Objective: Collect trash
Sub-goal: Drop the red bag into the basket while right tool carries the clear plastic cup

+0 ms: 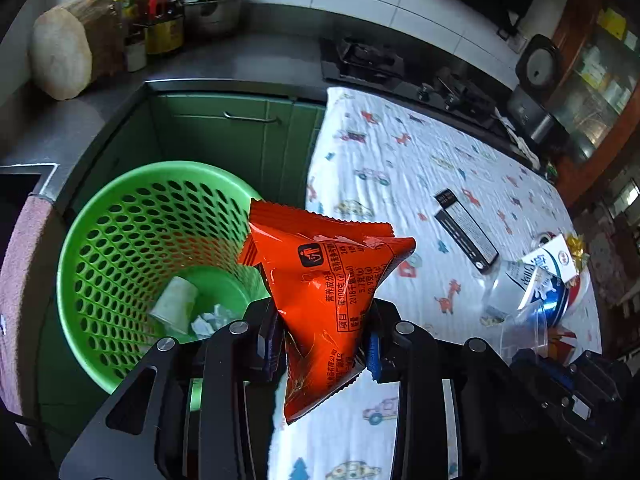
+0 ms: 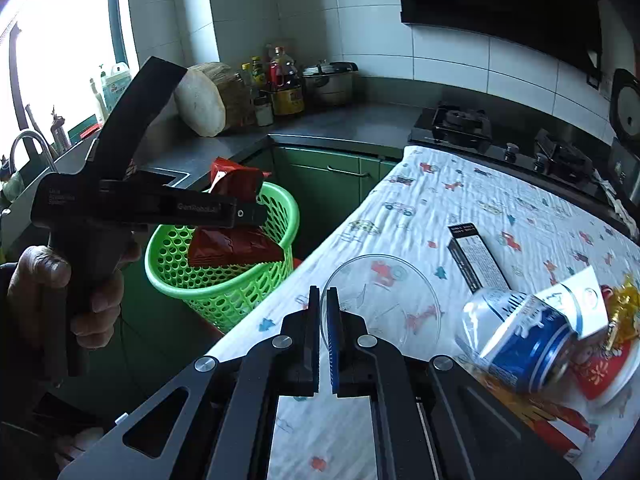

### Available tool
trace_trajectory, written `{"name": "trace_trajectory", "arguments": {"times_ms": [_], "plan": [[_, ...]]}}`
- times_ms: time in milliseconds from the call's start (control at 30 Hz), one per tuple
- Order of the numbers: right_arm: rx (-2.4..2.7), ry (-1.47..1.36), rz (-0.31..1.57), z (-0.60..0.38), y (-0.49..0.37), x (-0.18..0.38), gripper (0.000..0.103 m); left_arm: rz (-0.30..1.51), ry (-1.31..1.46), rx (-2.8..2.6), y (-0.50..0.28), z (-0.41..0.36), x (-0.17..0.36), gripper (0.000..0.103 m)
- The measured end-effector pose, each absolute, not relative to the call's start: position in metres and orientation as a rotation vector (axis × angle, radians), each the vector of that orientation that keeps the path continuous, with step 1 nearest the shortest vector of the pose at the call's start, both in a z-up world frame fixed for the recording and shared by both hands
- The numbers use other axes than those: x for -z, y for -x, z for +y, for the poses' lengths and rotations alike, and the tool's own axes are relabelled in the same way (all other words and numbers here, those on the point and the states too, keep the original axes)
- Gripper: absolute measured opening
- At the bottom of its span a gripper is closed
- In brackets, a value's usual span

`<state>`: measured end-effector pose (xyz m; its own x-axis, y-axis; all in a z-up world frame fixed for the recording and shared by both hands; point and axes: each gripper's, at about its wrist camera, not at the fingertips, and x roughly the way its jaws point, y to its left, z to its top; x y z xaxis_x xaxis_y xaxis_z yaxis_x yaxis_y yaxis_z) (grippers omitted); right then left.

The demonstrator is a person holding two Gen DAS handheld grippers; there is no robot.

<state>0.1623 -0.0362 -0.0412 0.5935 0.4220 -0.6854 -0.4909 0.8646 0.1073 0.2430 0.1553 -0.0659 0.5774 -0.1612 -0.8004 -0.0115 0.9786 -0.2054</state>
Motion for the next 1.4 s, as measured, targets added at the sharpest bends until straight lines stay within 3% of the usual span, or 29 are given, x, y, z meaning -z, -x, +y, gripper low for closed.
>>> {"name": "trace_trajectory", "arguments": {"times_ms": [333, 500, 567, 667, 733, 933, 1033, 1400], "plan": [[-0.658, 0.092, 0.799, 0.053, -0.205, 0.055, 0.004, 0.996, 0.198, -0.076, -0.255, 0.256, 0.085, 0.038], [-0.712, 0.103, 0.828, 0.093, -0.223, 0.069, 0.004, 1.034, 0.220, -0.118, -0.256, 0.288, 0.106, 0.051], [-0.727, 0.109, 0.839, 0.107, -0.229, 0.075, 0.004, 1.044, 0.251, -0.127, -0.255, 0.300, 0.113, 0.051], [-0.745, 0.109, 0.856, 0.123, -0.237, 0.083, 0.004, 1.043, 0.301, -0.138, -0.254, 0.316, 0.119, 0.066], [-0.751, 0.106, 0.869, 0.131, -0.242, 0.090, 0.006, 1.032, 0.320, -0.145, -0.252, 0.324, 0.120, 0.068], [-0.772, 0.098, 0.882, 0.141, -0.246, 0.099, 0.015, 1.021, 0.353, -0.139, -0.249, 0.330, 0.120, 0.073], [-0.781, 0.094, 0.875, 0.141, -0.245, 0.098, 0.030, 1.016, 0.357, -0.140, -0.249, 0.332, 0.118, 0.075], [-0.748, 0.073, 0.810, 0.081, -0.200, 0.071, 0.052, 0.989, 0.319, -0.081, -0.248, 0.300, 0.101, 0.077]]}}
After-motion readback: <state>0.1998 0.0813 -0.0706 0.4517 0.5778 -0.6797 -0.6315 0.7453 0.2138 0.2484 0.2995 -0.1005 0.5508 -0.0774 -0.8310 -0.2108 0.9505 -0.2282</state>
